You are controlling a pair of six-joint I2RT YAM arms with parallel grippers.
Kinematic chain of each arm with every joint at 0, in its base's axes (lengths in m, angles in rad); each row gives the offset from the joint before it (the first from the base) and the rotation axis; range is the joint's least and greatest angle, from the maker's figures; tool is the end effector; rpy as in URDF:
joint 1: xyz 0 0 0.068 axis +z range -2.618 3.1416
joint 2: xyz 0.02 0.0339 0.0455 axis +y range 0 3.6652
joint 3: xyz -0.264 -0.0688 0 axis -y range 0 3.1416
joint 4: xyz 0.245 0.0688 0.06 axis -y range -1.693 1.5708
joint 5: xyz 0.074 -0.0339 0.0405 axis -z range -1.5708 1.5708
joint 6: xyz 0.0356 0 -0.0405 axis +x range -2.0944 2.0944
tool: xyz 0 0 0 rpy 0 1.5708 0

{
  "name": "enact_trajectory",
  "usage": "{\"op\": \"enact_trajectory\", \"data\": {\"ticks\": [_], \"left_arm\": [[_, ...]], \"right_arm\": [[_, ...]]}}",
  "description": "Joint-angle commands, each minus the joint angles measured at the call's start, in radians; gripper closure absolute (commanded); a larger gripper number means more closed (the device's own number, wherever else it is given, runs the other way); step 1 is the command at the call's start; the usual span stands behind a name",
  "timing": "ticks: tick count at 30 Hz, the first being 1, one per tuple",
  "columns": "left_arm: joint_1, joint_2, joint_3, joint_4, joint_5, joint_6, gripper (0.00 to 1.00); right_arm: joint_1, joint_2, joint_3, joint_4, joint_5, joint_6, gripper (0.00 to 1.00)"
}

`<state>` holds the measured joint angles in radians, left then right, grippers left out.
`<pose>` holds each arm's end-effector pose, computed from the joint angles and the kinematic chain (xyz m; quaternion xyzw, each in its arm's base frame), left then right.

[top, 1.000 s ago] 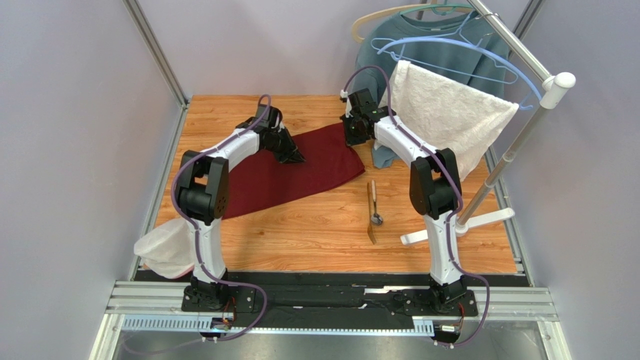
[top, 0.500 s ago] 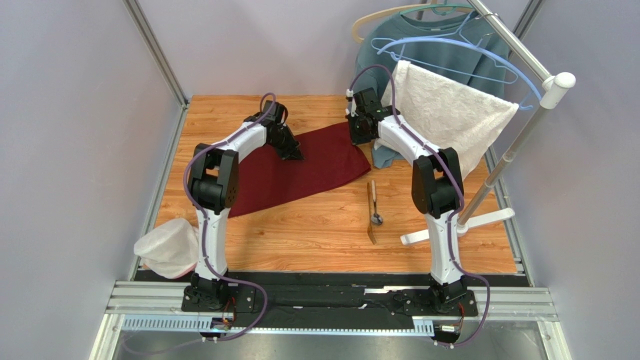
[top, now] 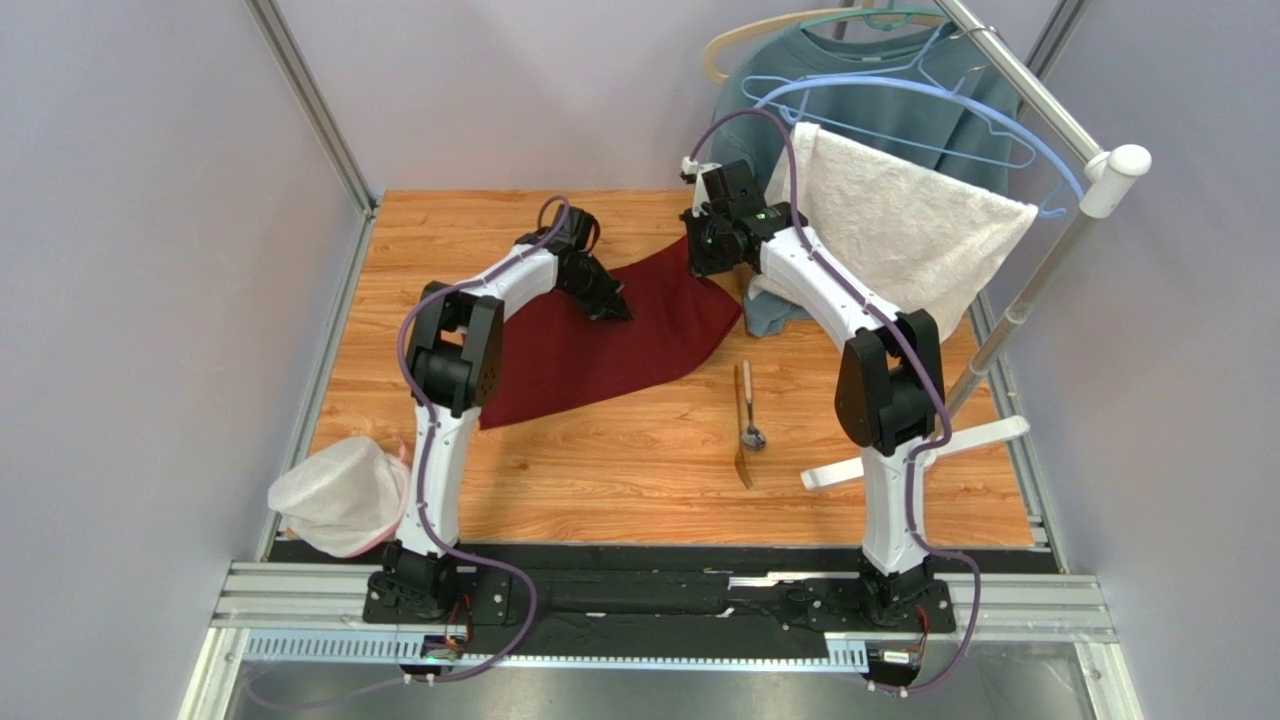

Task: Fold the napkin into a case and place the utensils inside
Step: Fold the rectangle-folded napkin at the center of the board.

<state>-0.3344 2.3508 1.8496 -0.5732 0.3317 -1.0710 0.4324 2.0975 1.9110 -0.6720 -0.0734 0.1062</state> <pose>0.4691 -0.1753 0.1414 -0.3064 0.9065 -0.2787 0.0815 0.4312 0.2019 0.2724 -0.1647 0.9221 0.1259 0.3267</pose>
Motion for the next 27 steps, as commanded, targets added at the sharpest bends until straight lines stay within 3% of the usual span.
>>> {"op": "enact_trajectory", "data": {"ticks": [1,7,12,22,27], "left_arm": [[-0.034,-0.004,0.037,0.018,-0.003,-0.017,0.94],[0.015,-0.207,-0.049,-0.043,-0.078,0.178,0.92],[0.078,-0.283,-0.104,-0.142,-0.098,0.331,0.92],[0.074,-0.072,-0.086,-0.122,-0.053,0.298,0.96],[0.055,-0.05,-0.072,-0.097,-0.014,0.247,0.96]], "right_arm": [[0.025,-0.071,0.025,0.042,-0.051,0.021,1.0],[0.046,-0.102,0.008,0.038,-0.052,0.015,1.0],[0.071,-0.113,0.016,0.031,-0.04,0.016,1.0],[0.129,-0.122,0.056,0.008,-0.011,0.073,1.0],[0.169,-0.105,0.102,0.006,-0.019,0.131,1.0]]}}
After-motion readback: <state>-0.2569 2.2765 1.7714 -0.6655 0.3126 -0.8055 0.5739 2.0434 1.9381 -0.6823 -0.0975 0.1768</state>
